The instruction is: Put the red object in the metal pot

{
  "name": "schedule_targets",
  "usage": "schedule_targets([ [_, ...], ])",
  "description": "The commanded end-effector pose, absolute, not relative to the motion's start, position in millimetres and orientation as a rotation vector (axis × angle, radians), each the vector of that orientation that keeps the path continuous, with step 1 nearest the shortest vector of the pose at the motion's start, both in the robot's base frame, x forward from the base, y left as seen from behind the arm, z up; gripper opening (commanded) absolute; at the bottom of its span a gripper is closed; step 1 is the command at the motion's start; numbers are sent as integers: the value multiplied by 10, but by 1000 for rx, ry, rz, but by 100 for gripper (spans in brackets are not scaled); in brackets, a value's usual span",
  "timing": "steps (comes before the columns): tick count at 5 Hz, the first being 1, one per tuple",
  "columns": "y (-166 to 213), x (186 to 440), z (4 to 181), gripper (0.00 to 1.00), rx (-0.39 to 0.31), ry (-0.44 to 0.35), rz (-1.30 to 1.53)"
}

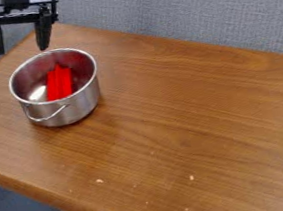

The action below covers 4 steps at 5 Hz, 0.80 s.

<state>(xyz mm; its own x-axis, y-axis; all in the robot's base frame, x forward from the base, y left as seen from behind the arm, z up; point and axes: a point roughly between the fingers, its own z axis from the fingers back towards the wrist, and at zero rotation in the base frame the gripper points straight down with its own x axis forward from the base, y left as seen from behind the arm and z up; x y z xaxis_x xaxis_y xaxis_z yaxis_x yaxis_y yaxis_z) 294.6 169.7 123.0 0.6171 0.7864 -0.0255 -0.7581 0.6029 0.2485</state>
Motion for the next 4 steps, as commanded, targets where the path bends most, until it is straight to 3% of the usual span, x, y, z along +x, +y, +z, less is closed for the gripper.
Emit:
schedule_targets([
  [1, 1730, 2919, 1483, 100, 236, 68, 855],
  [3, 1509, 2910, 1507, 100, 242, 78, 778],
  [4, 1286, 2935, 1641, 100, 219, 72, 760],
])
